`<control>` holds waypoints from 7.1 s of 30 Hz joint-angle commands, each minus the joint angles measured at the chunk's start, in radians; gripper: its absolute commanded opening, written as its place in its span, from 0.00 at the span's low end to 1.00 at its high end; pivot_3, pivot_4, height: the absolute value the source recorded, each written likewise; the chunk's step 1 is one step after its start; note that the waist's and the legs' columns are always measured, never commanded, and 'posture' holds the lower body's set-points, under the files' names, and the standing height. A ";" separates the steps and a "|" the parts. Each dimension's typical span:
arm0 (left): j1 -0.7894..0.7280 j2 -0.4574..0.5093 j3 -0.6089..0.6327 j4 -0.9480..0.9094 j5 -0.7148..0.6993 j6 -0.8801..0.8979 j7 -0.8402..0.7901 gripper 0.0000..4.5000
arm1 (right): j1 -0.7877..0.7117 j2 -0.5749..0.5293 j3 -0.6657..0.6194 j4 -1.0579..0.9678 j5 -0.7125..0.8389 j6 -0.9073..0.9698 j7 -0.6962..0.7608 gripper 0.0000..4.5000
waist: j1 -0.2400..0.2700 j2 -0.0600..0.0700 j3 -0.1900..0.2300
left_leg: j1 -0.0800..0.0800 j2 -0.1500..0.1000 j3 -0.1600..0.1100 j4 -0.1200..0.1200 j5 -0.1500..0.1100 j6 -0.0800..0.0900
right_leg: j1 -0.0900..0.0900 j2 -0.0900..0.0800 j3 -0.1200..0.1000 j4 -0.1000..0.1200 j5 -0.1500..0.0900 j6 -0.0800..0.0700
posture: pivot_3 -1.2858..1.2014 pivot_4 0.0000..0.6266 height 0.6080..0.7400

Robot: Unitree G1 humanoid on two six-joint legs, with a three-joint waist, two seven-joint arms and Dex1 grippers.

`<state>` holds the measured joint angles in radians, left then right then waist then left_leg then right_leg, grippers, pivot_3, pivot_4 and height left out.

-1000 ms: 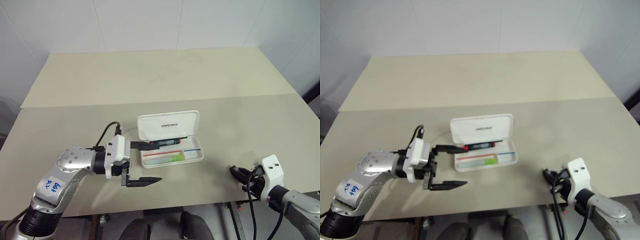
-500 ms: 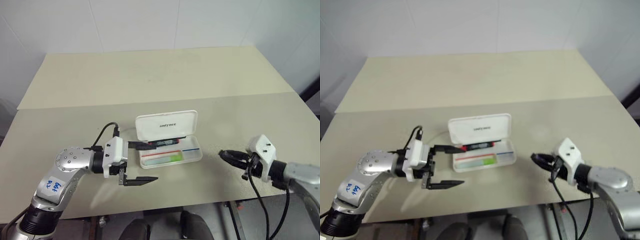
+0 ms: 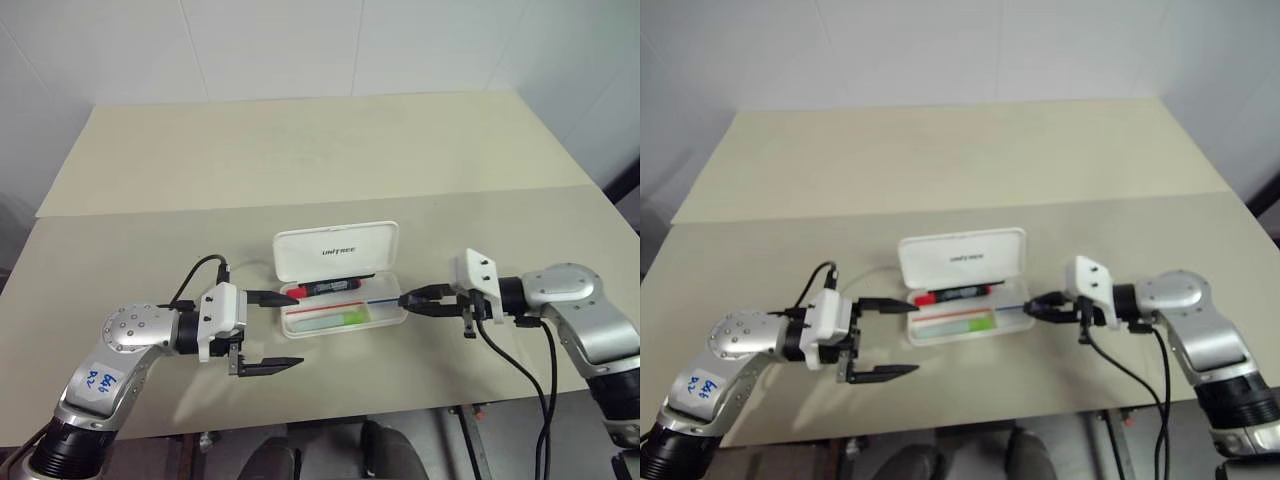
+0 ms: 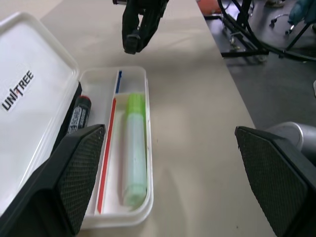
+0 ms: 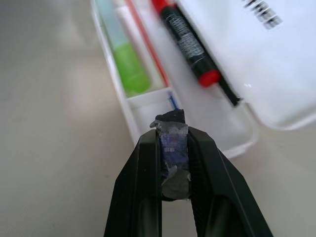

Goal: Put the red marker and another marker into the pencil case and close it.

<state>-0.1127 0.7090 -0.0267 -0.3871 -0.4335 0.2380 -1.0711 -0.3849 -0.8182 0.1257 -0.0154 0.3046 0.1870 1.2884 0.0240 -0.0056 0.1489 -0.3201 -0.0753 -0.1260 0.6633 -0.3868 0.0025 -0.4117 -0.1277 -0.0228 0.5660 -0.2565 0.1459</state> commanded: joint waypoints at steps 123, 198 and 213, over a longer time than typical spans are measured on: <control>-0.212 -0.130 -0.257 0.262 0.394 -0.257 0.127 0.02 | -0.002 -0.016 -0.201 -0.101 0.102 0.002 -0.059 1.00 | 0.004 0.000 -0.001 | 0.001 0.000 0.001 0.004 0.000 0.000 | 0.002 -0.001 -0.001 0.002 0.001 0.001 | 0.52 0.24 1.00; -0.184 -0.309 -0.114 0.261 0.229 -0.339 0.246 0.02 | 0.036 0.005 -0.186 -0.146 0.128 0.046 -0.064 1.00 | 0.004 -0.001 -0.001 | 0.000 -0.001 0.000 0.004 0.000 0.000 | 0.000 -0.001 -0.002 0.002 0.002 0.001 | 0.52 0.24 1.00; -0.188 -0.210 -0.154 0.365 0.393 -0.387 0.254 0.02 | 0.041 0.008 -0.193 -0.151 0.129 0.049 -0.066 1.00 | 0.005 -0.001 -0.001 | 0.000 -0.001 0.001 0.003 0.000 0.000 | 0.000 -0.001 -0.002 0.002 0.002 0.001 | 0.52 0.24 1.00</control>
<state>-0.2956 0.4927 -0.1760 -0.0064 -0.0496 -0.1438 -0.8204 -0.3420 -0.8114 -0.0459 -0.1363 0.4112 0.2409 1.2287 0.0285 -0.0062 0.1481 -0.3201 -0.0762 -0.1254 0.6664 -0.3866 0.0025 -0.4120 -0.1288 -0.0247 0.5676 -0.2540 0.1473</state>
